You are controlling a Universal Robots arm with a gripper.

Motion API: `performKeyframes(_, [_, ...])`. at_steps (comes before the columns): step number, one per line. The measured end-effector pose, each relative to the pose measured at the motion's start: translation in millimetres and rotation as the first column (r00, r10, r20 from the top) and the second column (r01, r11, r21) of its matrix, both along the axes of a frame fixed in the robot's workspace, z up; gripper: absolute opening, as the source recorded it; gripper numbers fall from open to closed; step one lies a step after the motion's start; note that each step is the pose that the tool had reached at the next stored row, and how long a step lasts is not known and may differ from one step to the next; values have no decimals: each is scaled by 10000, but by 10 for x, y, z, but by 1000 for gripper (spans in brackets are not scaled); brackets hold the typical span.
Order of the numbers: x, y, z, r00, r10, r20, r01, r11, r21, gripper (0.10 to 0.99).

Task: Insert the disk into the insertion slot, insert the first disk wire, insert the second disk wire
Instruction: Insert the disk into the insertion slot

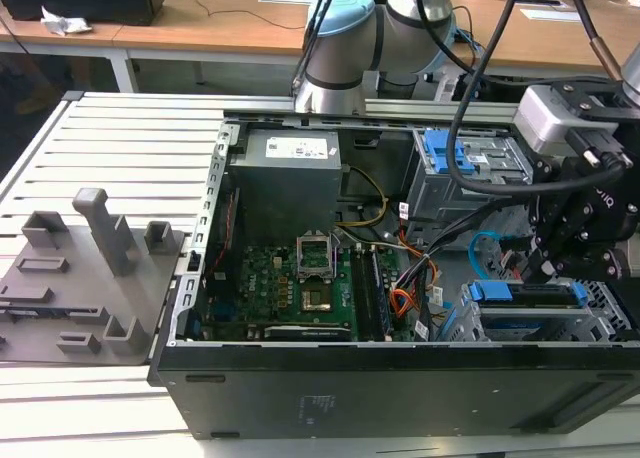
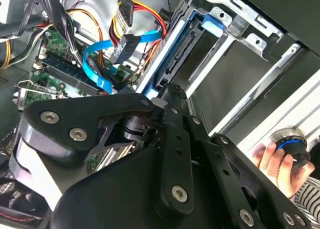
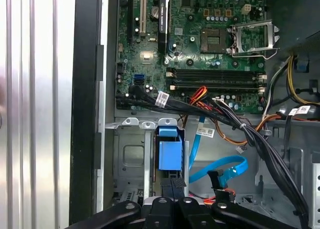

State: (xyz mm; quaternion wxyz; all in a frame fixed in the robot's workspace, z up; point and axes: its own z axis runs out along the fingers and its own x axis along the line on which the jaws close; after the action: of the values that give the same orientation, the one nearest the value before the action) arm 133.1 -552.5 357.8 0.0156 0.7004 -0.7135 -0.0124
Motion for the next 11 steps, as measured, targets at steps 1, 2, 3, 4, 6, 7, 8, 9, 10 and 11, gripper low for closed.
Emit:
performKeyframes(1, [0,0,-9,10000,-1,0,1,10000,-2,106])
performKeyframes(2, [0,0,-9,10000,-1,0,1,10000,-3,106])
performKeyframes(3, [1,0,-9,10000,0,0,0,10000,-4,106])
performKeyframes(4, [1,0,-9,10000,0,0,0,10000,-3,106])
performKeyframes(6, [1,0,-11,10000,0,0,0,10000,-1,106])
performKeyframes(7, [1,0,-11,10000,0,0,0,10000,-1,106])
performKeyframes(8, [1,0,-11,10000,0,0,0,10000,-1,106])
performKeyframes(9, [1,0,-11,10000,0,0,0,10000,-2,106])
performKeyframes(10, [1,0,-11,10000,1,0,-1,10000,-1,106])
performKeyframes(11, [1,0,-11,10000,0,0,0,10000,-1,106])
